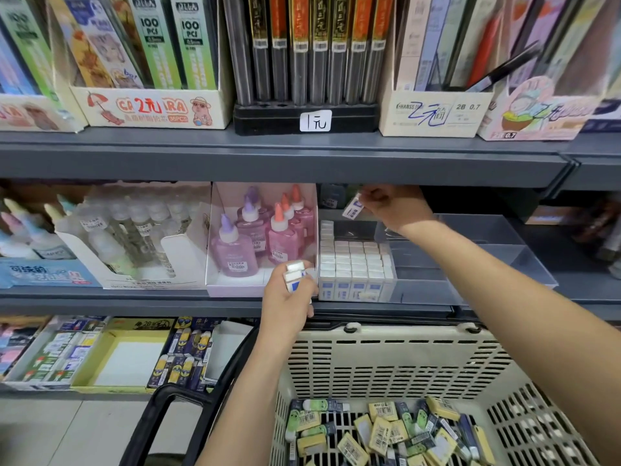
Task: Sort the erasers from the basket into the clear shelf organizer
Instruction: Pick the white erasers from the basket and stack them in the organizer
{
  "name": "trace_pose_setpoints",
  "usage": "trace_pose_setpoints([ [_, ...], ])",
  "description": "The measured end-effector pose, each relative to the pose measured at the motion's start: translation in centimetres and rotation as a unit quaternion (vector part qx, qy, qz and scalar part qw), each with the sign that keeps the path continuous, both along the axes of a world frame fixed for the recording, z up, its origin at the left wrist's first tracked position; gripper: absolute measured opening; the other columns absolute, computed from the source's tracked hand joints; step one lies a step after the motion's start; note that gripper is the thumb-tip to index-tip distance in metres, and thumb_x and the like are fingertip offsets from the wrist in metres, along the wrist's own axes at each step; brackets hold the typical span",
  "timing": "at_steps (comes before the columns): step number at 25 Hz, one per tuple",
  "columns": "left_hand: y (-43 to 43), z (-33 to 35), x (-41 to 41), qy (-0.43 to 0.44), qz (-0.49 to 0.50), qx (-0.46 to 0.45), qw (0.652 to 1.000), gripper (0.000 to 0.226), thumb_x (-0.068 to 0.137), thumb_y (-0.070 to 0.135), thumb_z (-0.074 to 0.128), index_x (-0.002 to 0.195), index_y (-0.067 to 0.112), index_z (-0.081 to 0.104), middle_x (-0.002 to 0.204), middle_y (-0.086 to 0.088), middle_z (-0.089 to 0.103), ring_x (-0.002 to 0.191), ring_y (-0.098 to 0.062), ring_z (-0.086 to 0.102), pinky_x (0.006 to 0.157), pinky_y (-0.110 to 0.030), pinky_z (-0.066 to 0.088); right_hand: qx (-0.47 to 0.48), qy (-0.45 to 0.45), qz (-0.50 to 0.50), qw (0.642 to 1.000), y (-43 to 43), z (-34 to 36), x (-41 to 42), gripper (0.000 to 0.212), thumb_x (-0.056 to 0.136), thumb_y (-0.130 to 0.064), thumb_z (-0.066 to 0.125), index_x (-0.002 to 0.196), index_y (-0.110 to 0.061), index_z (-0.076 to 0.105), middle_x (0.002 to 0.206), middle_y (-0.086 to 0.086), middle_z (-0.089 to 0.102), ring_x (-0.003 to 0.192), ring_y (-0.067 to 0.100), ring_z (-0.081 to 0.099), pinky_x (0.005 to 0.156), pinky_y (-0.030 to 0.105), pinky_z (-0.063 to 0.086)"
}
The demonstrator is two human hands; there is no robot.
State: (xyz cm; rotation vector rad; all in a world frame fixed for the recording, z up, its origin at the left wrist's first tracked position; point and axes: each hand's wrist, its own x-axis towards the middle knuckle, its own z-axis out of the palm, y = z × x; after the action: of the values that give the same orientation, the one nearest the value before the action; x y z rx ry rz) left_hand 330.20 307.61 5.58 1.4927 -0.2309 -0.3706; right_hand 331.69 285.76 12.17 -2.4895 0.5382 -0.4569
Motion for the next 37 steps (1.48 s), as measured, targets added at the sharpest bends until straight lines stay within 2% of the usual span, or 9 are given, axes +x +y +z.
trace_pose_setpoints([
  [6, -0.1, -0.4, 0.4, 0.01, 0.001, -0.015, 1.0, 0.018, 0.089, 0.011, 0.055, 0.097, 0.027, 0.056, 0.061, 0.006, 0.064, 0.05, -0.006, 0.051, 0.047, -0.019, 0.043, -0.042, 0.025, 0.06, 0.997, 0.7, -2.5, 3.5, 0.021, 0.092, -0.027, 0.053, 0.106, -0.015, 0.064, 0.106, 0.008, 0.068, 0.095, 0.023, 0.063, 0.082, 0.026, 0.045],
  [14, -0.1, -0.4, 0.5, -0.002, 0.016, -0.025, 1.0, 0.021, 0.089, 0.016, 0.059, 0.096, 0.035, 0.051, 0.073, 0.002, 0.067, 0.044, -0.008, 0.05, 0.052, -0.019, 0.047, -0.015, 0.108, 0.101, 0.989, 0.9, -4.3, 3.7, 0.024, 0.098, -0.019, 0.04, 0.116, -0.02, 0.057, 0.122, 0.005, 0.06, 0.106, 0.019, 0.055, 0.087, 0.023, 0.035],
  [18, 0.2, -0.2, 0.3, -0.011, 0.01, -0.034, 0.999, 0.027, 0.09, 0.019, 0.059, 0.094, 0.044, 0.051, 0.087, -0.004, 0.066, 0.049, -0.004, 0.052, 0.055, -0.014, 0.047, -0.051, 0.041, 0.046, 0.997, 2.2, -2.7, 1.8, 0.025, 0.098, -0.025, 0.04, 0.114, -0.019, 0.059, 0.112, 0.005, 0.065, 0.101, 0.024, 0.059, 0.082, 0.025, 0.04],
  [20, 0.2, -0.2, 0.3, -0.019, 0.005, -0.04, 0.999, 0.027, 0.09, 0.019, 0.059, 0.097, 0.044, 0.053, 0.086, -0.001, 0.065, 0.052, -0.004, 0.049, 0.053, -0.014, 0.045, 0.026, -0.004, 0.046, 0.999, 3.7, -1.7, 0.1, 0.02, 0.095, -0.032, 0.047, 0.098, -0.023, 0.065, 0.092, -0.002, 0.068, 0.084, 0.017, 0.062, 0.077, 0.026, 0.045],
  [23, 0.1, -0.3, 0.3, -0.021, -0.01, -0.045, 0.999, 0.027, 0.089, 0.015, 0.06, 0.107, 0.035, 0.059, 0.076, 0.004, 0.061, 0.053, -0.005, 0.045, 0.05, -0.016, 0.042, 0.078, 0.031, 0.167, 0.982, 6.5, -1.1, -2.7, 0.014, 0.086, -0.04, 0.059, 0.091, -0.029, 0.067, 0.075, -0.018, 0.062, 0.07, 0.002, 0.059, 0.067, 0.023, 0.048],
  [26, 0.1, -0.4, 0.3, -0.03, -0.015, -0.043, 0.999, 0.022, 0.09, 0.016, 0.058, 0.107, 0.03, 0.063, 0.069, 0.005, 0.06, 0.051, -0.005, 0.046, 0.048, -0.018, 0.041, 0.172, 0.052, 0.191, 0.965, 7.6, -1.2, -3.5, 0.012, 0.086, -0.02, 0.065, 0.096, -0.015, 0.067, 0.077, -0.004, 0.067, 0.066, 0.01, 0.064, 0.069, 0.024, 0.054],
  [29, 0.1, -0.3, 0.3, 0.004, -0.008, -0.049, 0.999, 0.018, 0.095, 0.022, 0.052, 0.108, 0.019, 0.063, 0.077, 0.001, 0.068, 0.057, -0.009, 0.056, 0.048, -0.019, 0.042, 0.261, 0.033, 0.153, 0.953, 6.7, -0.6, -3.6, 0.012, 0.09, -0.007, 0.058, 0.098, -0.005, 0.065, 0.069, -0.001, 0.064, 0.056, 0.0, 0.061, 0.059, 0.015, 0.052],
  [33, 0.2, 0.1, 0.4, 0.072, -0.013, -0.088, 0.993, 0.014, 0.095, 0.02, 0.051, 0.088, 0.018, 0.064, 0.074, 0.005, 0.07, 0.059, -0.009, 0.062, 0.04, -0.017, 0.036, 0.343, 0.001, 0.172, 0.923, 5.9, -0.4, -4.3, 0.018, 0.09, 0.0, 0.054, 0.088, -0.015, 0.063, 0.078, 0.003, 0.066, 0.066, 0.003, 0.066, 0.066, 0.013, 0.054],
  [37, 0.1, 0.1, 0.0, 0.043, -0.057, -0.072, 0.995, 0.009, 0.092, 0.019, 0.056, 0.09, 0.014, 0.064, 0.071, -0.002, 0.063, 0.057, -0.007, 0.053, 0.042, -0.017, 0.036, 0.404, -0.019, 0.154, 0.902, 6.0, -0.8, -4.7, 0.021, 0.092, -0.003, 0.051, 0.092, -0.018, 0.066, 0.085, -0.003, 0.07, 0.077, 0.005, 0.069, 0.074, 0.016, 0.055],
])
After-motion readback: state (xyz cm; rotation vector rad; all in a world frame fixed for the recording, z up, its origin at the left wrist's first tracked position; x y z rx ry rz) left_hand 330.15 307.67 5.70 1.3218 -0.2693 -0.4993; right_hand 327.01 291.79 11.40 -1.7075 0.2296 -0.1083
